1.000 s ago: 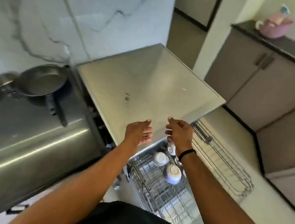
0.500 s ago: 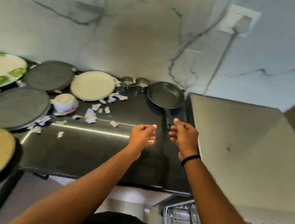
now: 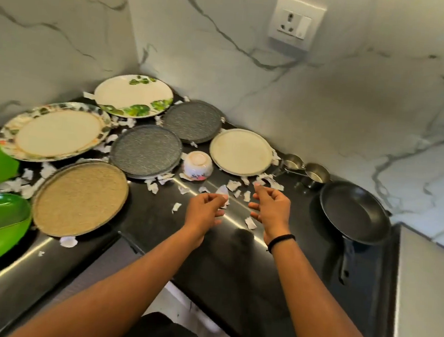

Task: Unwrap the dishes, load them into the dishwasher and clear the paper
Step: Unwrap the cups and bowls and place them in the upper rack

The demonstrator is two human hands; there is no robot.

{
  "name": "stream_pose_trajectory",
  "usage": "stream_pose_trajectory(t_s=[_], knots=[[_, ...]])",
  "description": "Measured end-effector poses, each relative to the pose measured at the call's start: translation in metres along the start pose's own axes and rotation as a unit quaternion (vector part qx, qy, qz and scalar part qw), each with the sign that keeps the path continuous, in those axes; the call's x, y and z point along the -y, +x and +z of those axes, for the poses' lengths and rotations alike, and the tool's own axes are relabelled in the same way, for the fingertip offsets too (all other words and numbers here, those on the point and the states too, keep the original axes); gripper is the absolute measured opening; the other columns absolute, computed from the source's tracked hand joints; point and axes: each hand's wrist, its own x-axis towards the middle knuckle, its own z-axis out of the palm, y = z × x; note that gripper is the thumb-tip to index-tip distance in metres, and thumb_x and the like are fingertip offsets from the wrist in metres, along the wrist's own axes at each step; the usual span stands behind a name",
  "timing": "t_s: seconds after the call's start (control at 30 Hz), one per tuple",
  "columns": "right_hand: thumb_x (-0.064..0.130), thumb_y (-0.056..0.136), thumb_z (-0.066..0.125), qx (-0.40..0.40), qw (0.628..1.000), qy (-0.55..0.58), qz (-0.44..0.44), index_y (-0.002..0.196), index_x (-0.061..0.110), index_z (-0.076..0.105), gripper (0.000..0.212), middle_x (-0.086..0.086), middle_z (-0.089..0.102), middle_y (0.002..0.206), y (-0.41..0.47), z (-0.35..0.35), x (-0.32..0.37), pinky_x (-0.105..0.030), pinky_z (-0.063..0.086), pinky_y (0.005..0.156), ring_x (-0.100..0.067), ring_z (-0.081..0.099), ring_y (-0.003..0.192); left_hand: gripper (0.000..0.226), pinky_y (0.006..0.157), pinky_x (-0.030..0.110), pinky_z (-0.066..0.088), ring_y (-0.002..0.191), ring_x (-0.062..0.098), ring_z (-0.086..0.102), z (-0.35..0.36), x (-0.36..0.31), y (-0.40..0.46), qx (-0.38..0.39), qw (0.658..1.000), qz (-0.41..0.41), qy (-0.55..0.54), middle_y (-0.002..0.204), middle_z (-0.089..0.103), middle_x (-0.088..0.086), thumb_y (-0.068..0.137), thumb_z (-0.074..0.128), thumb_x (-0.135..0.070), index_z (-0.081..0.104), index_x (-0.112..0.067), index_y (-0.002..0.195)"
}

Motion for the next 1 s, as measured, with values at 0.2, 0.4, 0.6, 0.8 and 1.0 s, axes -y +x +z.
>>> stream_pose_trajectory(t_s=[0.2, 0.4, 0.6, 0.8, 1.0], knots=[[0.033, 0.093, 0.071, 0.096, 0.994, -0.044, 0.031, 0.104, 0.013, 0.066, 0.024, -0.007, 0.068, 0.096, 0.022, 0.073, 0.008, -0.034, 0.055, 0.064, -0.021, 0.066, 0.078, 0.017, 0.072, 0.036, 0.055, 0.085, 0.019, 0.068, -0.055, -0.019, 0.039, -0.096, 0.995, 0.029, -0.024, 0.095, 0.072, 0.005, 0.090, 0.073, -0.030, 0.071, -0.015, 0.098], [0.034, 0.092, 0.072, 0.095, 0.989, -0.110, 0.035, 0.119, 0.010, 0.060, 0.039, -0.011, 0.065, 0.117, 0.059, 0.129, 0.003, -0.036, 0.057, 0.062, -0.029, 0.065, 0.103, 0.016, 0.081, 0.042, 0.058, 0.088, 0.021, 0.068, -0.079, -0.035, 0.088, -0.122, 0.991, 0.052, 0.004, 0.095, 0.071, 0.002, 0.087, 0.076, -0.031, 0.067, -0.021, 0.097], [0.050, 0.077, 0.074, 0.063, 0.986, -0.141, 0.058, 0.115, 0.011, 0.061, 0.056, -0.014, 0.066, 0.119, 0.096, 0.157, -0.023, -0.037, 0.057, 0.069, -0.023, 0.058, 0.092, 0.041, 0.091, 0.054, 0.057, 0.101, 0.024, 0.067, -0.077, -0.044, 0.128, -0.119, 0.988, 0.061, 0.080, 0.109, 0.068, 0.002, 0.085, 0.075, -0.038, 0.066, -0.015, 0.117], [0.053, 0.072, 0.069, 0.035, 0.975, -0.214, 0.050, 0.073, 0.017, 0.053, 0.039, -0.007, 0.052, 0.074, 0.109, 0.164, -0.027, -0.046, 0.055, 0.072, -0.024, 0.050, 0.069, 0.040, 0.087, 0.038, 0.050, 0.097, 0.023, 0.061, -0.069, -0.054, 0.150, -0.126, 0.966, 0.071, 0.214, 0.104, 0.063, 0.003, 0.089, 0.071, -0.034, 0.068, -0.005, 0.115], [0.029, 0.090, 0.071, 0.041, 0.962, -0.265, 0.044, 0.055, 0.017, 0.051, 0.041, 0.000, 0.048, 0.055, 0.115, 0.169, -0.020, -0.033, 0.042, 0.062, -0.018, 0.046, 0.054, 0.030, 0.060, 0.032, 0.037, 0.080, 0.026, 0.062, -0.063, -0.051, 0.163, -0.107, 0.937, 0.068, 0.326, 0.098, 0.065, 0.013, 0.082, 0.068, -0.048, 0.062, -0.019, 0.076]])
